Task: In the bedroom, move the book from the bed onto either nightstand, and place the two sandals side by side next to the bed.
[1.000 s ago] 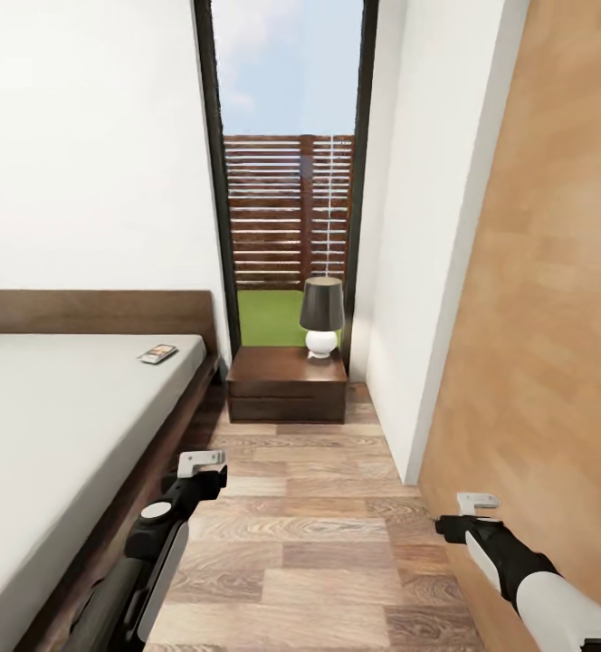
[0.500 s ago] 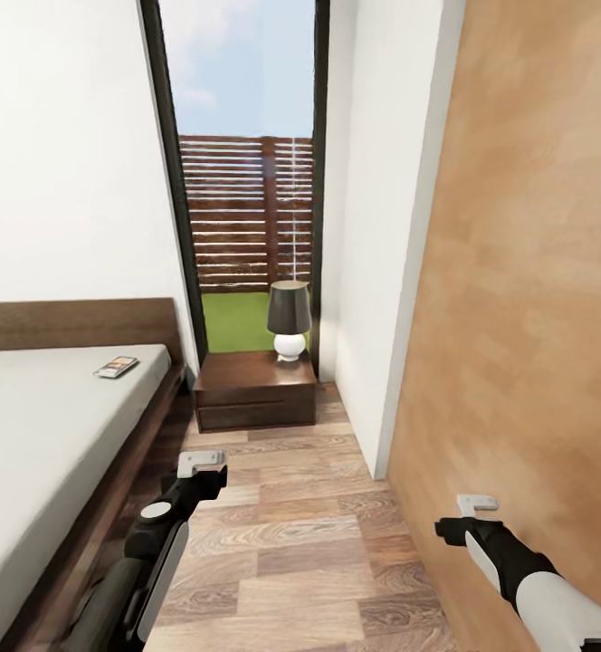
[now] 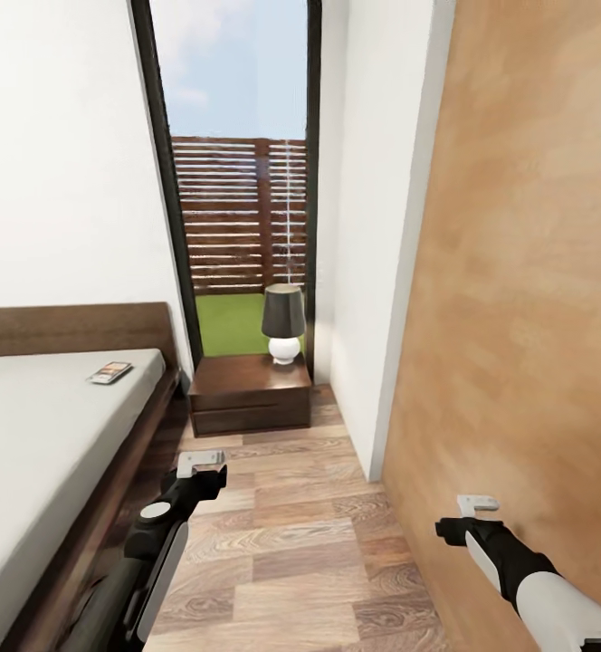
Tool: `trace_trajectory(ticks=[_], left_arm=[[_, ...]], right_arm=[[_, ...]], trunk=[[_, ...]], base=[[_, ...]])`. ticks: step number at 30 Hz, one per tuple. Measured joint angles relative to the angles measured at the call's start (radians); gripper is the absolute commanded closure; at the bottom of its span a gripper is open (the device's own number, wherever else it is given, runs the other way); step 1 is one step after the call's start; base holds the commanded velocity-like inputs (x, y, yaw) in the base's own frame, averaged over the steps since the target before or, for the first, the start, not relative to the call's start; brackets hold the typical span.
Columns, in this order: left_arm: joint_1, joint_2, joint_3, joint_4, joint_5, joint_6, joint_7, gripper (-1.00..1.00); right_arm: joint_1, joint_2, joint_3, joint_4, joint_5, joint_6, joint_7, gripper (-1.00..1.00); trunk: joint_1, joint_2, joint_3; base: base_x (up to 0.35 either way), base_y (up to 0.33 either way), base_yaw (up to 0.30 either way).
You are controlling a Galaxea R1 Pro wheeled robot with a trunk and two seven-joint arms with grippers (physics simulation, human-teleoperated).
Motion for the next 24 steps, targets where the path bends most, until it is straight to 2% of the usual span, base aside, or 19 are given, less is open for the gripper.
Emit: trace_trajectory(ticks=[14,19,24], left_arm=[[0.0,0.0,0.001,0.0,0.0,0.0,0.0,-1.0],[0.0,0.0,0.0,0.0,0.0,-0.001,0.0,-1.0],[0.0,0.0,-0.002,-0.001,0.0,-0.001,0.0,-1.0]], right_arm=[[0.0,-0.001,0.0,0.0,0.0,0.0,0.0,-1.0],[0.001,0.0,0.001,0.001,-0.024,-0.001,0.007,-1.0],[0.001,0.001,-0.002,0.002,-0.024,-0.001,0.007,-1.0]], trunk=[[-0.054,0.098,0.044],[-0.073,0.133,0.059],[-0.092,0.168,0.075]], base=[[0.0,0.0,-0.251],[0.0,0.0,-0.084],[0.0,0.0,-0.013]])
